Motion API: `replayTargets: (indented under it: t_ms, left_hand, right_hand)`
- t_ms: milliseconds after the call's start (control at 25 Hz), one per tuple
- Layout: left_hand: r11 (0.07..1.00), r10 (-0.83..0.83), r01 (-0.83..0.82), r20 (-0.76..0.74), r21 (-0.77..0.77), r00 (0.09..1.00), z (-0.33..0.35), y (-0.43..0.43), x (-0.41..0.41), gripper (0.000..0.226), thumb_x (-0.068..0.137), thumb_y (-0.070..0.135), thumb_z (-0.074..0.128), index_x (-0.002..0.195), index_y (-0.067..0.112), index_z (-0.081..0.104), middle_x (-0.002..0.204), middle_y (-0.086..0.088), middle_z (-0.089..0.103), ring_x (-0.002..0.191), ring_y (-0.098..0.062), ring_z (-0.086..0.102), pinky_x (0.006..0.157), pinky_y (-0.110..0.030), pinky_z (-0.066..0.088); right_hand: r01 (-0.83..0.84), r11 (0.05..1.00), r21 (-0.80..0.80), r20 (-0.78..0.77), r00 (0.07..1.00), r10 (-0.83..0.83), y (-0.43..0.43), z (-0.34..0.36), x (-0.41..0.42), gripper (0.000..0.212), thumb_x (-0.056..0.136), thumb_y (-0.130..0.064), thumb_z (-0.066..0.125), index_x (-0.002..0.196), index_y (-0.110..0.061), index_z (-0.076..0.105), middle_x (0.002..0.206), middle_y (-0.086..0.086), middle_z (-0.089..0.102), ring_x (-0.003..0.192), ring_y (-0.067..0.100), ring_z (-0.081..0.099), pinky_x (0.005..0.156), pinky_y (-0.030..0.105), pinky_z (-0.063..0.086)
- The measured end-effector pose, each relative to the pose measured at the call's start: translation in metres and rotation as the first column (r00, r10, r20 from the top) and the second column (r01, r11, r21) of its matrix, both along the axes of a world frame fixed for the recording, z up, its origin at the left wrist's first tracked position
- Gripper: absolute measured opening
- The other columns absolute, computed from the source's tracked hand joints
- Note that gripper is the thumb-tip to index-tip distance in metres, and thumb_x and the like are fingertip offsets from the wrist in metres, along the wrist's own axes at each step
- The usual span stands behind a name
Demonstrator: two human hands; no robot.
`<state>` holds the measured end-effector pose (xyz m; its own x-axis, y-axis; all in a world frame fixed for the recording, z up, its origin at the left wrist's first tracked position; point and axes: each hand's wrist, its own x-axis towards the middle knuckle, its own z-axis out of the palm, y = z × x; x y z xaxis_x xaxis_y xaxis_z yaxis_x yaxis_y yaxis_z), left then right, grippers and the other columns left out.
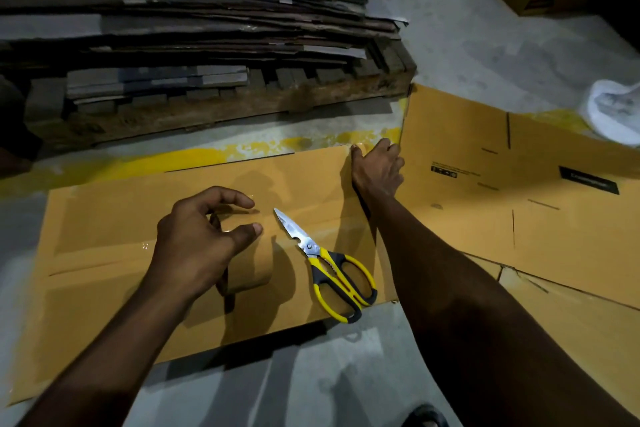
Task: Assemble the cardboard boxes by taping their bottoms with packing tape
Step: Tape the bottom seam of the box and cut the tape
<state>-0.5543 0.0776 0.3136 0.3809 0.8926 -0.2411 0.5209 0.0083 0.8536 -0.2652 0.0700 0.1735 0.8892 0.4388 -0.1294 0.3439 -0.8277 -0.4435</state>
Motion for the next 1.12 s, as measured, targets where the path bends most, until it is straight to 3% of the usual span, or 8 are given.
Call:
replayTargets:
  t_ms: [200, 360, 480, 600, 720, 960, 1040, 1120]
  left_hand:
    - [1.000, -0.002, 0.002, -0.001, -0.006, 1.000, 0.002, -0.001, -0.001, 0.025, 0.073, 0.012, 0.081, 0.084, 0.030, 0.069, 0.087, 0.009, 0.062, 0.091, -0.037, 0.059, 0.072, -0.049, 0.056]
    - [1.000, 0.004, -0.004, -0.004, 0.005, 1.000, 0.001, -0.002, -0.001, 0.024, 0.072, 0.015, 0.082, 0.085, 0.032, 0.070, 0.091, -0.003, 0.065, 0.090, -0.035, 0.060, 0.070, -0.050, 0.056]
    - [1.000, 0.000, 0.000, -0.003, -0.013, 1.000, 0.003, -0.003, -0.001, 0.024, 0.073, 0.015, 0.081, 0.085, 0.031, 0.069, 0.088, 0.007, 0.062, 0.092, -0.034, 0.059, 0.071, -0.052, 0.056]
    - [1.000, -0.002, 0.003, 0.017, -0.022, 1.000, 0.003, -0.004, -0.001, 0.024, 0.073, 0.014, 0.081, 0.086, 0.030, 0.069, 0.089, 0.009, 0.062, 0.092, -0.035, 0.059, 0.073, -0.052, 0.056]
    - [1.000, -0.003, 0.003, 0.006, -0.016, 1.000, 0.002, -0.002, 0.000, 0.024, 0.072, 0.014, 0.082, 0.086, 0.031, 0.070, 0.089, 0.001, 0.064, 0.092, -0.034, 0.059, 0.072, -0.053, 0.056]
    - [1.000, -0.013, 0.013, 0.003, 0.005, 1.000, 0.002, -0.004, 0.000, 0.024, 0.073, 0.015, 0.081, 0.086, 0.031, 0.069, 0.090, 0.000, 0.064, 0.090, -0.034, 0.060, 0.072, -0.053, 0.056]
    - [1.000, -0.019, 0.019, 0.003, -0.002, 1.000, 0.002, -0.005, 0.002, 0.024, 0.073, 0.015, 0.081, 0.087, 0.031, 0.069, 0.089, 0.004, 0.063, 0.085, -0.035, 0.062, 0.072, -0.052, 0.056]
    - [1.000, -0.027, 0.027, 0.006, -0.008, 1.000, 0.004, -0.009, 0.004, 0.024, 0.073, 0.014, 0.081, 0.087, 0.030, 0.070, 0.089, 0.015, 0.061, 0.084, -0.035, 0.062, 0.073, -0.050, 0.056]
  right_hand:
    - [-0.127, 0.992, -0.018, -0.008, 0.992, 0.127, -0.002, -0.004, 0.003, 0.053, 0.102, -0.050, 0.032, 0.128, -0.010, 0.057, 0.135, 0.012, 0.047, 0.125, 0.036, 0.041, 0.098, 0.052, 0.035]
    - [-0.017, 0.998, 0.057, -0.112, 0.993, 0.024, -0.005, -0.004, 0.005, 0.061, 0.096, -0.056, 0.043, 0.136, -0.010, 0.042, 0.140, 0.016, 0.037, 0.127, 0.043, 0.038, 0.098, 0.055, 0.035]
    - [-0.069, 0.990, 0.125, -0.179, 0.980, 0.090, -0.002, -0.002, 0.011, 0.056, 0.095, -0.049, 0.048, 0.145, -0.031, 0.031, 0.152, 0.010, 0.025, 0.132, 0.040, 0.031, 0.102, 0.057, 0.030]
    - [-0.168, 0.982, 0.086, -0.237, 0.954, 0.184, 0.001, 0.003, 0.030, 0.045, 0.094, -0.044, 0.050, 0.138, -0.035, 0.048, 0.154, 0.005, 0.027, 0.135, 0.038, 0.028, 0.105, 0.056, 0.026]
    - [-0.189, 0.981, 0.045, -0.233, 0.953, 0.194, 0.002, -0.001, 0.038, 0.044, 0.094, -0.051, 0.050, 0.128, -0.025, 0.059, 0.143, 0.009, 0.049, 0.131, 0.038, 0.038, 0.104, 0.054, 0.029]
    - [-0.067, 0.993, 0.095, 0.041, 0.997, 0.063, -0.006, -0.010, 0.019, 0.052, 0.088, -0.062, 0.053, 0.090, -0.014, 0.072, 0.094, 0.015, 0.070, 0.098, 0.037, 0.062, 0.080, 0.042, 0.051]
    - [-0.066, 0.995, 0.081, 0.033, 0.997, 0.063, -0.007, -0.006, 0.023, 0.050, 0.085, -0.064, 0.058, 0.087, -0.015, 0.071, 0.091, 0.013, 0.070, 0.095, 0.036, 0.063, 0.078, 0.041, 0.053]
    - [-0.115, 0.985, 0.130, -0.021, 0.993, 0.118, -0.005, -0.004, 0.028, 0.043, 0.085, -0.056, 0.064, 0.100, -0.015, 0.064, 0.102, 0.012, 0.067, 0.102, 0.034, 0.060, 0.081, 0.041, 0.051]
